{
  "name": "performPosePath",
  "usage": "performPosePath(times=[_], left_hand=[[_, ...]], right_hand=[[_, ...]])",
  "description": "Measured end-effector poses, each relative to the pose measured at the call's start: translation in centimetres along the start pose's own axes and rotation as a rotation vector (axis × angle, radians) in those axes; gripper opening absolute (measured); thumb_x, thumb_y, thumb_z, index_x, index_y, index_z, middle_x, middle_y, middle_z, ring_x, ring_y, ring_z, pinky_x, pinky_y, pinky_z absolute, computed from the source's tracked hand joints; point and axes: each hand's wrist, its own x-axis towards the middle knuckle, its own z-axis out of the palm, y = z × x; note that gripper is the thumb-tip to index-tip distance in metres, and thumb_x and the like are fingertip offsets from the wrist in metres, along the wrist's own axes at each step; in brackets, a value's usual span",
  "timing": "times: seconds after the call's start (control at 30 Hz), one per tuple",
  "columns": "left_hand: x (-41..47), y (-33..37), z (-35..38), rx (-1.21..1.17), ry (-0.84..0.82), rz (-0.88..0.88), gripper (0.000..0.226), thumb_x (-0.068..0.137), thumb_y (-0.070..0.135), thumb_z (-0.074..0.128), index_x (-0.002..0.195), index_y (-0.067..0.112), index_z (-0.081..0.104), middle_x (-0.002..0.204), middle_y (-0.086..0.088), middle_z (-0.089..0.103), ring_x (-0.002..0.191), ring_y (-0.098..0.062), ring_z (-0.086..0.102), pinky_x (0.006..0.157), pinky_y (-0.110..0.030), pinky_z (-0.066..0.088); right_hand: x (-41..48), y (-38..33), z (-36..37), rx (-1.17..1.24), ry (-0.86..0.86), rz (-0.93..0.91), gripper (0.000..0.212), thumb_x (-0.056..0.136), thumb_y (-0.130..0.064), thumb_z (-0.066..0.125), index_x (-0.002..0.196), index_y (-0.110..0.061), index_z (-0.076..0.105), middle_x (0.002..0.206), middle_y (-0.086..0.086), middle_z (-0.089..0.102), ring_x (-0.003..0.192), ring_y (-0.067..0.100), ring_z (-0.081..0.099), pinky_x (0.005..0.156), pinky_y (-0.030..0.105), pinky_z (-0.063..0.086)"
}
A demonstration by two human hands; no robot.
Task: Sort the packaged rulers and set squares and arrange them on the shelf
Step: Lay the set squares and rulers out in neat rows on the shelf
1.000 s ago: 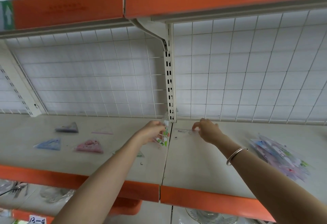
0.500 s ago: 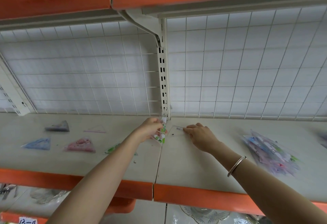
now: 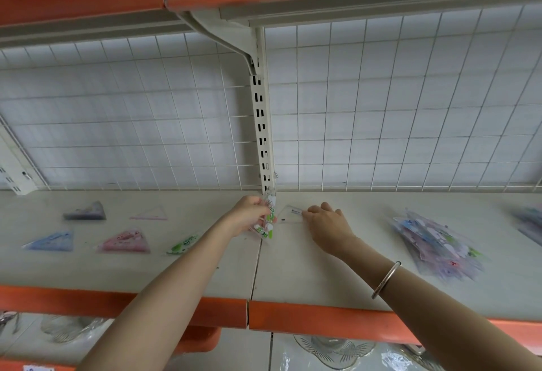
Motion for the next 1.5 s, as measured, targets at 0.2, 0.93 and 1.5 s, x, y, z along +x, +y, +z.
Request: performPosePath(times=[0.2,0.93,1.5], left_hand=[[0.1,-0.8,-0.1,0.091,-0.028,0.035,0.015,0.08,0.005,0.074,0.085,0.011,0.061,0.074,-0.006,0.063,0.05,-0.009,0.056,0.047,-0.018,0.041],[0.2,-0.7,1.2,0.102,0.115,0.15,0.009,0.091,0.016,0.062,0.085,0.009,0.062,0.069,-0.006,0.068,0.046,-0.007,0.059,0.045,-0.018,0.04],[-1.1,0.1,1.6,0.496,0.172,0.365,0.03,0.083,0.034,0.066,0.112,0.036,0.059,0.083,0.012,0.055,0.075,-0.014,0.058,0.074,-0.028,0.047]], right_hand=[[0.0,0.1,-0.8,0.072,0.023,0.023,0.039,0.096,-0.016,0.037,0.134,-0.02,0.047,0.133,0.0,0.05,0.121,0.023,0.04,0.091,0.035,0.032],[-3.6,3.0,-3.2,0.371,0.018,-0.114,0.024,0.081,-0.019,0.072,0.104,-0.011,0.072,0.099,0.005,0.066,0.07,0.009,0.046,0.065,0.014,0.031],[-5.3,3.8,-4.2,0.432,-0.121,-0.066,0.015,0.077,-0.009,0.072,0.091,-0.01,0.077,0.083,0.001,0.071,0.056,-0.004,0.05,0.056,0.002,0.037]])
